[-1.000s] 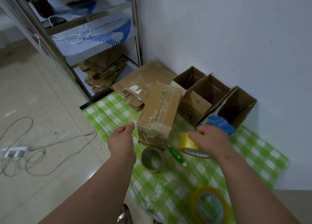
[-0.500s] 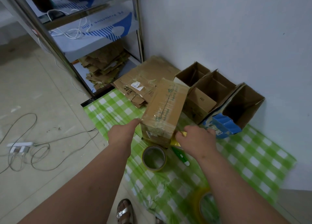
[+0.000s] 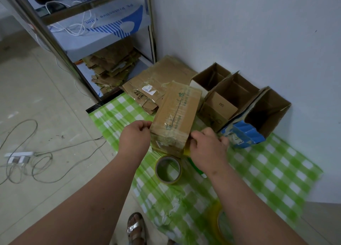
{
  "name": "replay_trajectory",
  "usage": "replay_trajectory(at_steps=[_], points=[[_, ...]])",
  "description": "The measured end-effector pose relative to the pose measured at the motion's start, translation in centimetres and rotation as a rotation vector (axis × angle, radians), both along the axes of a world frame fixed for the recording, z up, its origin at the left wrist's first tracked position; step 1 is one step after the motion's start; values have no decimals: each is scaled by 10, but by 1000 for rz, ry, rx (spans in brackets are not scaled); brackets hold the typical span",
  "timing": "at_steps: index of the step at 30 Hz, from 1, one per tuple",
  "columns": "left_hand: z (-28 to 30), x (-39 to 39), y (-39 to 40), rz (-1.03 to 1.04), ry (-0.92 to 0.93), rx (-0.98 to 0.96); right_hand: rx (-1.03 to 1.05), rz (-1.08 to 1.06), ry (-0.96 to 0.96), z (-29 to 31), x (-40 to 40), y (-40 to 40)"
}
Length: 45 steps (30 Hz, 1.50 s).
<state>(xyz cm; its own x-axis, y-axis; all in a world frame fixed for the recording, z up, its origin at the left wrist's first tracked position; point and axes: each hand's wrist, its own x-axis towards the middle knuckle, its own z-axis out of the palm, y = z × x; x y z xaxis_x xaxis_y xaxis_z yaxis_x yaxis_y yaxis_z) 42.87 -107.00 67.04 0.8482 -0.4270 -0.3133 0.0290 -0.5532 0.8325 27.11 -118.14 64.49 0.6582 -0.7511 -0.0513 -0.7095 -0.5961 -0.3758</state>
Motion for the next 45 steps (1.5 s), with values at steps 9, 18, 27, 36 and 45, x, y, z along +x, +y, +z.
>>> replay_trajectory(at_steps=[9,18,27,36,45], points=[[-7,13,20,-247,-15,5,-10,67,17,-1,-9,1],[-17,9,15,-283,-379,75,-138,-39,55,1,2,11],[-18,-24,7,86,-175,-14,-138,-198,147,3,21,25],[-26,-26,4,-58,-254,-76,-137,-169,94,6,19,29],[-32,-7,7,-24,-216,-55,46,87,40,6,-3,10]])
